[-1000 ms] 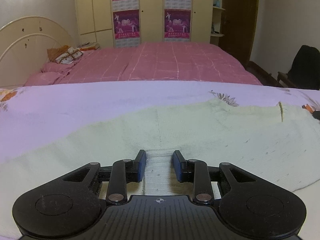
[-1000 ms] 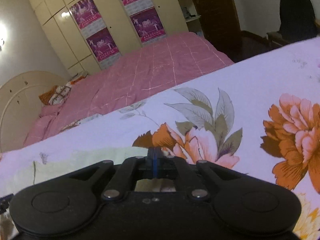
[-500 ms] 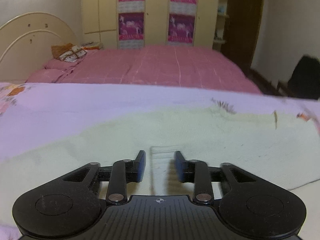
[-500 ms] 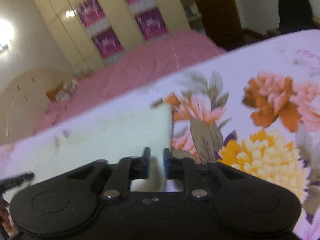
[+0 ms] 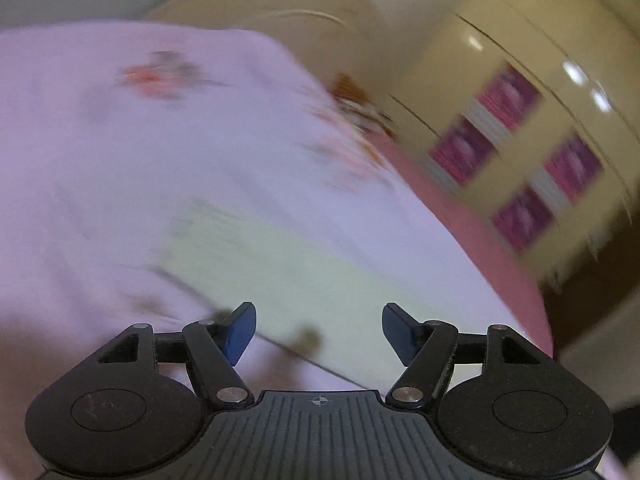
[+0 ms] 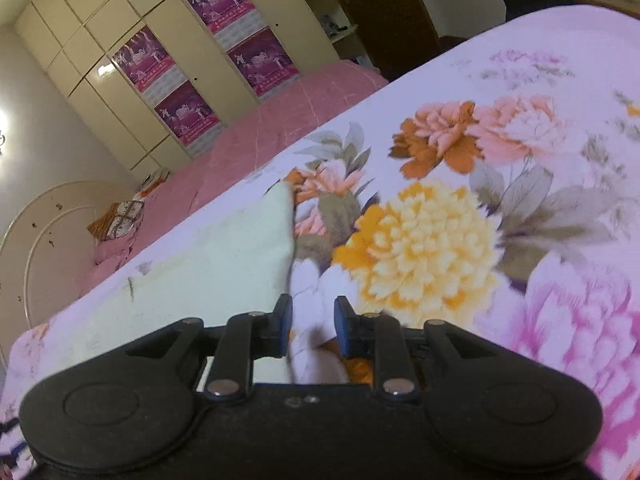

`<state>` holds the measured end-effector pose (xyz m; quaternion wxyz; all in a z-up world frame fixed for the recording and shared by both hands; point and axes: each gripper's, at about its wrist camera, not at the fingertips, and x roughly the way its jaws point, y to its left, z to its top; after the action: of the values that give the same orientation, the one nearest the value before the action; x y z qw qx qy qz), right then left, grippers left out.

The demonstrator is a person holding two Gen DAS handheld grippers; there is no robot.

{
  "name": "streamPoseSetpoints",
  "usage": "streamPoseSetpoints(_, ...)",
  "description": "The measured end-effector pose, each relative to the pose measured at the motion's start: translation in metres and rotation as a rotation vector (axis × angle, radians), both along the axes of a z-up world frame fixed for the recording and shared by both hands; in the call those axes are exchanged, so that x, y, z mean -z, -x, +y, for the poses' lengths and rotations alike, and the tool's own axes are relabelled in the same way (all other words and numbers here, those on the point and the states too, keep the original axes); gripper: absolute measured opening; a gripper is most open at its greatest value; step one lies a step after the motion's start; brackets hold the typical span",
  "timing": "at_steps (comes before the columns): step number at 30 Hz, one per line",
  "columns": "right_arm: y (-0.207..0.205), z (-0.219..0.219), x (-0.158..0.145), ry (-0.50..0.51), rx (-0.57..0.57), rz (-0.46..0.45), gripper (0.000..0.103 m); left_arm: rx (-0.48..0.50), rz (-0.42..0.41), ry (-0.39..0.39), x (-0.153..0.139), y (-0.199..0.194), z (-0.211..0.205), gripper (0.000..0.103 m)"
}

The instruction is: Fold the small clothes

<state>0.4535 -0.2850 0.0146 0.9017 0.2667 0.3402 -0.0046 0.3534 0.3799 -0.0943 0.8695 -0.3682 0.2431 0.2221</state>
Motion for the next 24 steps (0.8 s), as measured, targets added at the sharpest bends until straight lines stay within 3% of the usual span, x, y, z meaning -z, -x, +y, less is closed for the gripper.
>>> streamPoseSetpoints(6,-0.01,0.039,-0.007,-0.023,-0.036,-0.02,0.026,-0.08,-0.017,0.142,0.03,0.03,0.03,0.069)
streamPoseSetpoints(11,-0.021,0.074,-0.014,-0.037,-0.06,-0.038,0.028,-0.111,-0.077,0.175,0.042,0.013,0.047,0.069)
streamPoseSetpoints(12,-0.022,0.079,-0.016,-0.038,-0.06,-0.039,0.028,-0.115,-0.078,0.156,0.043,0.007,0.049,0.063)
streamPoseSetpoints(13,-0.022,0.084,-0.018,-0.039,-0.06,-0.04,0.028,-0.118,-0.059,0.133,0.044,-0.002,0.05,0.041)
streamPoseSetpoints(14,-0.023,0.087,-0.019,-0.041,-0.06,-0.041,0.028,-0.118,-0.036,0.124,0.046,-0.008,0.049,0.01)
streamPoseSetpoints(15,-0.023,0.09,-0.021,-0.042,-0.06,-0.041,0.028,-0.12,-0.026,0.15,0.051,-0.01,0.054,0.003)
streamPoseSetpoints(17,-0.022,0.094,-0.025,-0.039,-0.067,-0.046,0.028,-0.137,-0.059,0.197,0.052,-0.013,0.058,0.003)
streamPoseSetpoints(19,-0.021,0.093,-0.027,-0.034,-0.071,-0.052,0.029,-0.115,-0.104,0.164,0.038,-0.018,0.051,0.003)
streamPoseSetpoints(22,-0.016,0.086,-0.027,-0.034,-0.064,-0.059,0.029,-0.004,-0.19,0.116,0.008,-0.037,0.02,0.003)
streamPoseSetpoints(24,-0.013,0.082,-0.025,-0.036,-0.055,-0.057,0.029,0.121,-0.226,0.09,-0.012,-0.066,-0.014,0.003)
